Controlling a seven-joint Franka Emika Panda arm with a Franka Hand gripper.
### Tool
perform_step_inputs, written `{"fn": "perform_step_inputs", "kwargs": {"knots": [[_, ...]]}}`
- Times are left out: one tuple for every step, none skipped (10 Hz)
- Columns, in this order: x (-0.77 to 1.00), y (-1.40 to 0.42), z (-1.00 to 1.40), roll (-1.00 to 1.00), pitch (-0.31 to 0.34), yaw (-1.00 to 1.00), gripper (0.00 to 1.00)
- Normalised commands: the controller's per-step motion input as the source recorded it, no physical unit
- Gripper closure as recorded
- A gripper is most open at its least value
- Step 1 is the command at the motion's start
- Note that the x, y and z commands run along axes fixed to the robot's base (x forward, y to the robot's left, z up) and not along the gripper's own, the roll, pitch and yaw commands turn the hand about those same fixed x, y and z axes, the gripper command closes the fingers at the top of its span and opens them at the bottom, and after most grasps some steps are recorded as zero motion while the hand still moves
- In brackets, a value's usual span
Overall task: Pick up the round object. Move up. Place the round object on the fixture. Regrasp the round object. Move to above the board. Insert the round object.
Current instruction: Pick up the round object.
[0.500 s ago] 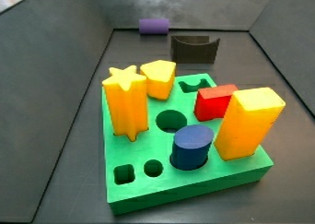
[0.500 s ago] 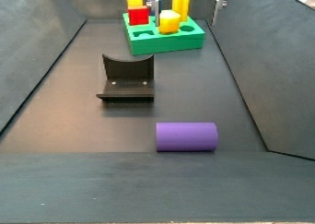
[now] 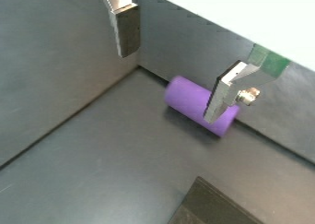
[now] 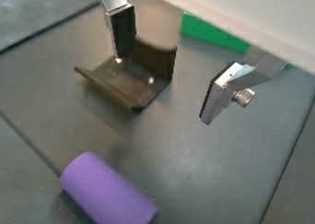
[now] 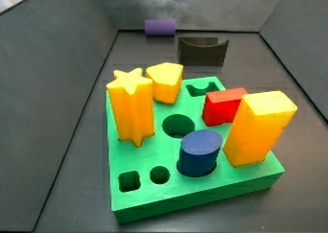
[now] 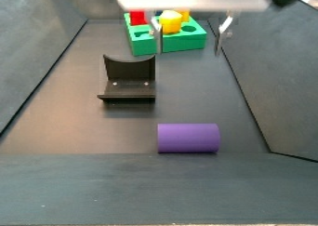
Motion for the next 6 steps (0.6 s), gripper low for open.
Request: {"fn": "perform_step_inputs", "kwargs": {"knots": [[0.11,0.34,-0.38,0.05,0.26,-0.65,0.0],[0.11,0.35,-0.39,0.05,0.261,-0.65,0.0],[0.1,0.34,-0.37,0.05,0.253,-0.67,0.0],[0.0,0.22,-0.25,0.03,0.216,-0.79,0.0],[0.0,0.11,-0.17,0.02,0.176,-0.89,0.0],[0.0,0.1,-0.16,0.02,0.177,-0.86,0.0]]}}
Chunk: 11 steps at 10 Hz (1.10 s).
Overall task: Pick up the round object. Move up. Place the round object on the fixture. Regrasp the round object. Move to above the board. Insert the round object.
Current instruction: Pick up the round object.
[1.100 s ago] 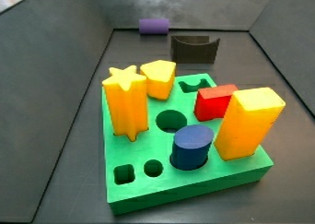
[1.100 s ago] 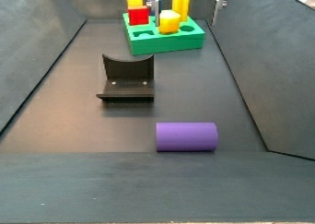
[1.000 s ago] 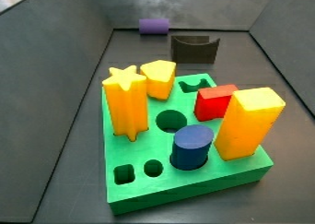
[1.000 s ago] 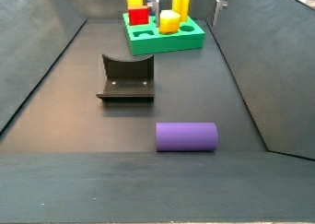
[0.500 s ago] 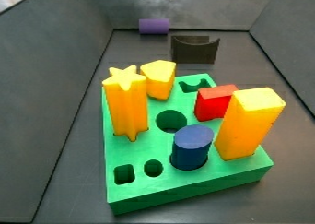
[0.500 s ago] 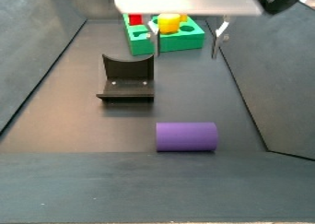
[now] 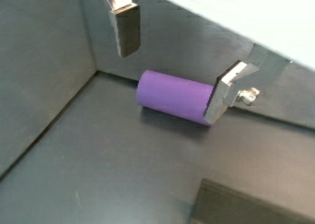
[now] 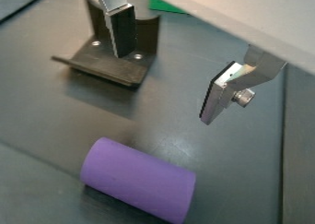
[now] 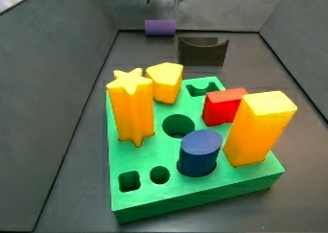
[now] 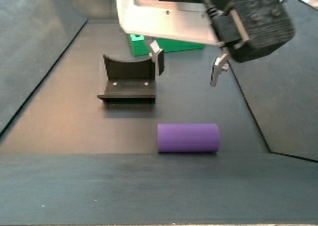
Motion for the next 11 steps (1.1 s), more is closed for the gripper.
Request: {"fn": "perform_step_inputs", "kwargs": {"knots": [[0.0,0.09,-0.03,0.0,0.0,0.0,0.0],[-0.35,0.26,0.0,0.0,0.0,-0.45,0.0],[-0.03,0.0,0.0,0.01,0.029,-1.0,0.0],[-0.02,0.0,0.0,0.02,0.029,-1.0,0.0],[-0.03,0.0,0.0,0.03,0.024,-1.0,0.0],[-0.04,0.0,0.0,0.05,0.017,-1.0,0.0],[-0.04,0.0,0.0,0.05,0.016,-1.0,0.0],[-0.04,0.0,0.0,0.06,0.023,-1.0,0.0],[-0.05,0.0,0.0,0.07,0.031,-1.0,0.0],[-0.05,0.0,0.0,0.08,0.044,-1.0,0.0],[-0.05,0.0,-0.01,0.08,0.051,-1.0,0.0]]}}
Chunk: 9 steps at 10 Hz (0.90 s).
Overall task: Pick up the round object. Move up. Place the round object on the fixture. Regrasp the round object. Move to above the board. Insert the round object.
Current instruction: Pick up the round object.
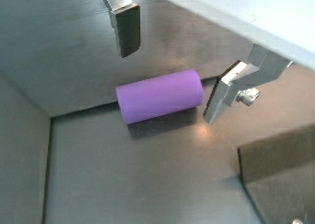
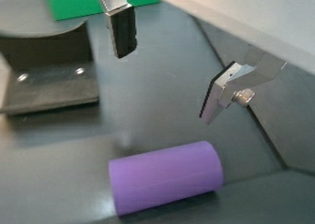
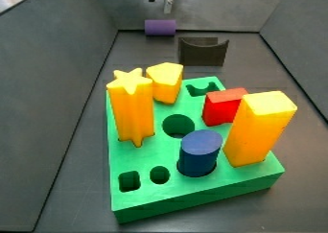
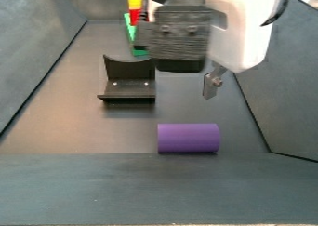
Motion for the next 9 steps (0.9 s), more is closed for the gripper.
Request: {"fn": "perform_step_inputs", "kwargs": {"knots": [[-0.04,0.0,-0.02,0.09,0.059,-0.98,0.0],[0.19,0.29,-0.01,0.01,0.064,-0.66,0.0],[0.0,0.0,0.0,0.0,0.023,0.0,0.0],[0.0,0.0,-0.07,0.0,0.0,0.0,0.0],[0.17,0.28,-0.25,0.0,0.007,-0.21,0.0],[0.27,0.47,-0.35,-0.01,0.03,-0.48,0.0],[0.18,0.39,-0.48,0.0,0.0,-0.62,0.0],[0.14,0.35,-0.5,0.0,0.0,-0.67,0.0],[0.14,0.37,-0.23,-0.01,0.0,-0.61,0.0]]}}
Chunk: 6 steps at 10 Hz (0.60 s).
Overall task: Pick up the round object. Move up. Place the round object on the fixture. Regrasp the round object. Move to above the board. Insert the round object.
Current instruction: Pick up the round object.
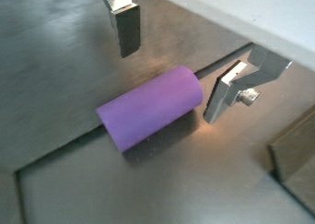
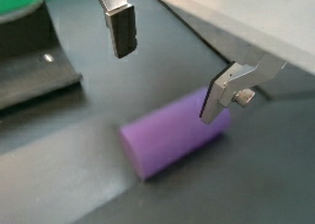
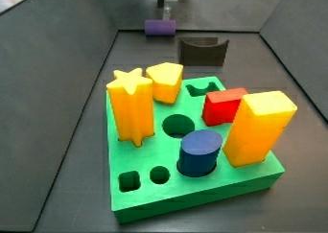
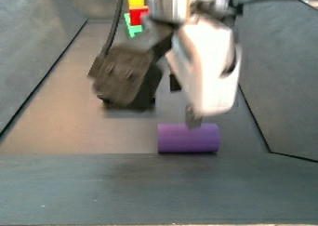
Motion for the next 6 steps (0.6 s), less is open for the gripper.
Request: {"fn": "perform_step_inputs", "kwargs": {"knots": [[0.01,0.0,-0.04,0.0,0.0,0.0,0.0],[0.11,0.0,-0.64,0.0,-0.01,-0.19,0.0],[0.11,0.0,-0.94,0.0,-0.119,-0.35,0.0],[0.08,-0.03,-0.91,0.0,-0.14,-0.42,0.0],[0.09,-0.04,-0.89,0.0,-0.149,-0.43,0.0],[0.09,-0.05,-0.86,-0.02,-0.157,-0.43,0.0]]}}
